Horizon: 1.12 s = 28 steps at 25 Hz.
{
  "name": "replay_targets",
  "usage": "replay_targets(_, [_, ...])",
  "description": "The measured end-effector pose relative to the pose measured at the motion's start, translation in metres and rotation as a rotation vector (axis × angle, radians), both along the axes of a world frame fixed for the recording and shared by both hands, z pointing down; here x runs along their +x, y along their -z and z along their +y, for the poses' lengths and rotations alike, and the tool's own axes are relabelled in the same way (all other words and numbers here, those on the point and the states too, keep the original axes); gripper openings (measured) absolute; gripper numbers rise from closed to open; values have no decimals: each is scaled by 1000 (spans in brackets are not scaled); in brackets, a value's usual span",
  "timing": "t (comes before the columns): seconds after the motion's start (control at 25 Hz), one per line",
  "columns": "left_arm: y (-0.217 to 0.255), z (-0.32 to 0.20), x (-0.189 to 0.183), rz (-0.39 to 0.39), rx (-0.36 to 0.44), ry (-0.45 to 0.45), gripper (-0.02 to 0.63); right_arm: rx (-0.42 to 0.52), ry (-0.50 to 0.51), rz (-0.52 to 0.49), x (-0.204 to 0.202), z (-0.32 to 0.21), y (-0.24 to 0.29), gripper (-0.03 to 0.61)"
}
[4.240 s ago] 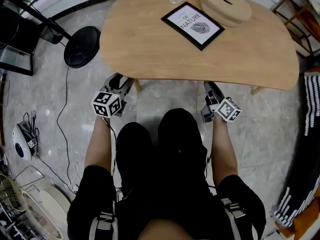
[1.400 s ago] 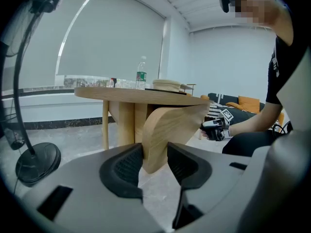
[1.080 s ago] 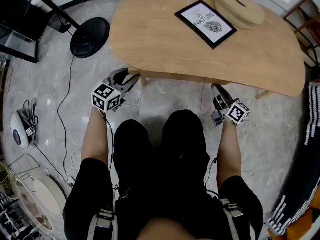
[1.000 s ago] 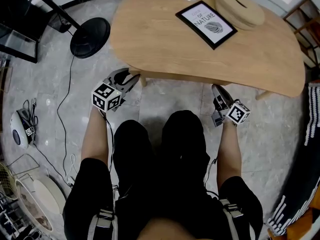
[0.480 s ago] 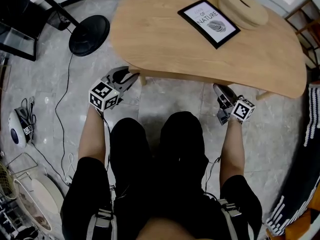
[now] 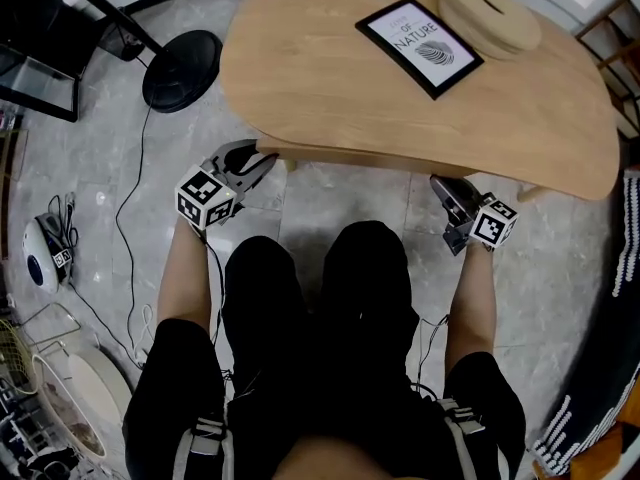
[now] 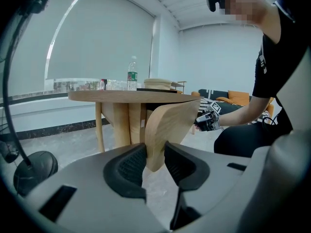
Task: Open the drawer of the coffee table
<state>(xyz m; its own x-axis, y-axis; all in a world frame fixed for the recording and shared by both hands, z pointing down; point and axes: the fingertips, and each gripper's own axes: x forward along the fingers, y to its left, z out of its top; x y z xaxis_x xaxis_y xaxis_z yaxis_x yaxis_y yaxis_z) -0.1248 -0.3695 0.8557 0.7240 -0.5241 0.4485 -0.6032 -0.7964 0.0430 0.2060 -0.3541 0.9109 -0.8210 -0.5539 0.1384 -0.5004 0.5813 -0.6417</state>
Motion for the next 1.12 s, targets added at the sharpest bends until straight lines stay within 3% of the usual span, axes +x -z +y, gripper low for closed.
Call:
replay_targets(0.52, [0, 76, -9, -12, -13, -51, 130, -54, -21, -7, -10, 74, -2, 129])
replay_targets(0.68, [2, 100, -13, -22, -13, -55, 129, -77, -51, -52, -14, 98, 0, 119])
replay_targets(0.88, [2, 108, -13, -22, -5, -44, 129, -85, -124, -76, -14, 108, 1, 98])
replay_targets(1.12, [3, 109, -15, -39, -2, -44, 133, -107, -153, -22, -16, 108, 2, 106])
